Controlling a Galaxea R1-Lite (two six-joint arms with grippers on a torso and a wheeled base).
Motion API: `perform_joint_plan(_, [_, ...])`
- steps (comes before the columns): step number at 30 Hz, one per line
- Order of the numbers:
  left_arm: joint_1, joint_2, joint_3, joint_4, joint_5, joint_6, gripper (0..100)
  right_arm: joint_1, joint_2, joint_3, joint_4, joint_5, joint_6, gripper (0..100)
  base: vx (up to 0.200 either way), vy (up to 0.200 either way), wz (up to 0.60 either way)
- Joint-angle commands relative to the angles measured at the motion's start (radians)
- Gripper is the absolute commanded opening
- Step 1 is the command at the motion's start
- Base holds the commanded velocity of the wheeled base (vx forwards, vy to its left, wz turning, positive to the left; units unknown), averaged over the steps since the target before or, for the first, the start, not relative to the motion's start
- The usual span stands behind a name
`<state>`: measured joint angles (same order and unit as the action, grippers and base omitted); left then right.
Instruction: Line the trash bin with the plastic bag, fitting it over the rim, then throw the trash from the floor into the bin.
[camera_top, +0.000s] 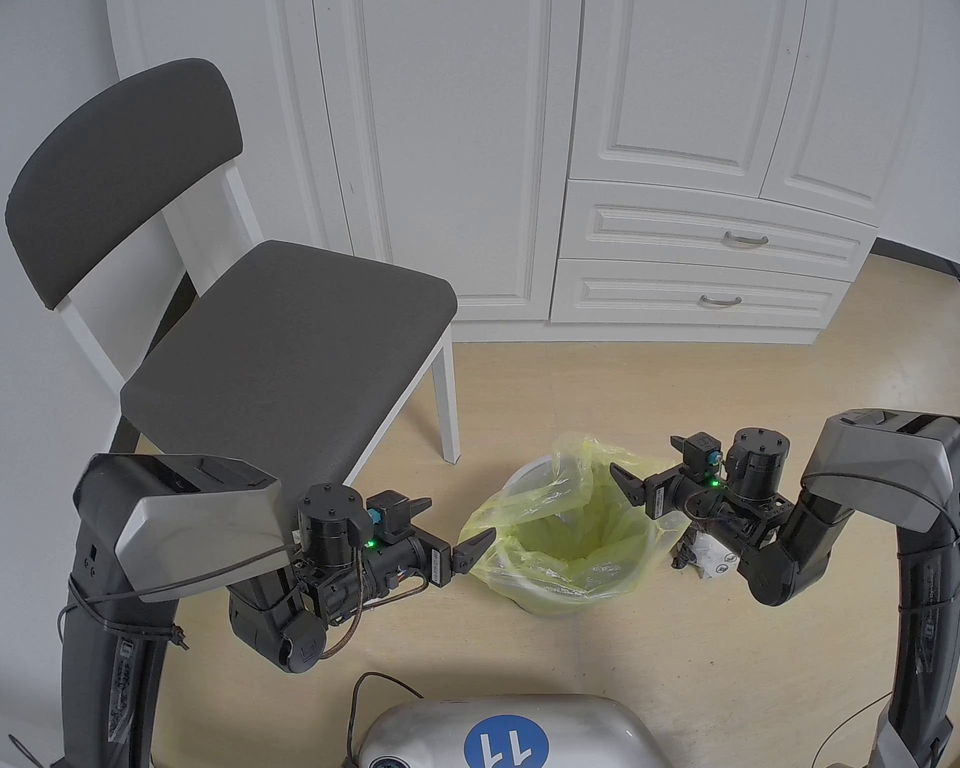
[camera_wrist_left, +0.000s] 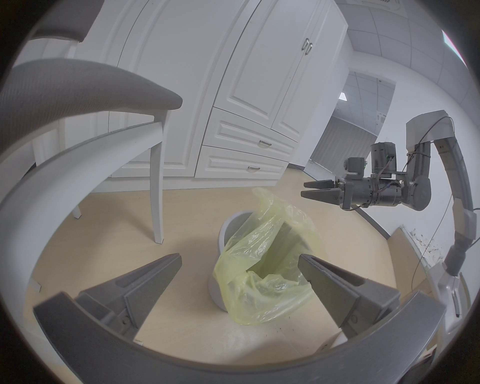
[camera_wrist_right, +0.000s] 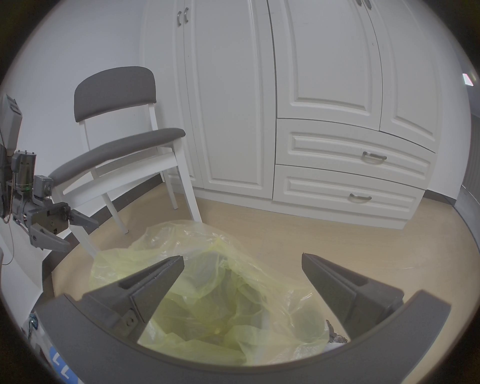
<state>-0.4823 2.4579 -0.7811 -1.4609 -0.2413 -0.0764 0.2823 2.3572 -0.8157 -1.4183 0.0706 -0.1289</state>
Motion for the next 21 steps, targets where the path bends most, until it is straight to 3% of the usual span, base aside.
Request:
perform_joint_plan(1, [-0.007, -0.076, 0.016, 0.04, 0.004, -0.002, 100, 0.003, -0.111, 0.07, -0.001, 0.001, -0.001, 100, 0.0, 0.0, 0.0])
perform_joint_plan(6, [-0.021, -0.114, 0.032, 0.051, 0.013, -0.002, 100, 0.009, -0.242, 0.13, 0.164, -0.022, -0.006, 100, 0.0, 0.0, 0.0])
perform_joint_plan(7, [-0.027, -0.126, 0.034, 0.059, 0.03, -0.002, 100, 0.014, -0.322, 0.119, 0.338, -0.046, 0.0, 100, 0.0, 0.0, 0.0])
perform_joint_plan(11, [-0.041, -0.163, 0.031, 0.126, 0.063, -0.002, 100, 0.031, -0.392, 0.04, 0.613, -0.091, 0.057, 100, 0.0, 0.0, 0.0])
perform_joint_plan(15, [-0.047, -0.206, 0.013, 0.232, 0.103, -0.005, 100, 0.032, -0.377, 0.015, 0.631, -0.097, 0.107, 100, 0.0, 0.0, 0.0])
perform_joint_plan(21, [-0.059, -0.24, -0.009, 0.347, 0.137, -0.011, 100, 0.031, -0.358, 0.067, 0.506, -0.089, 0.078, 100, 0.0, 0.0, 0.0])
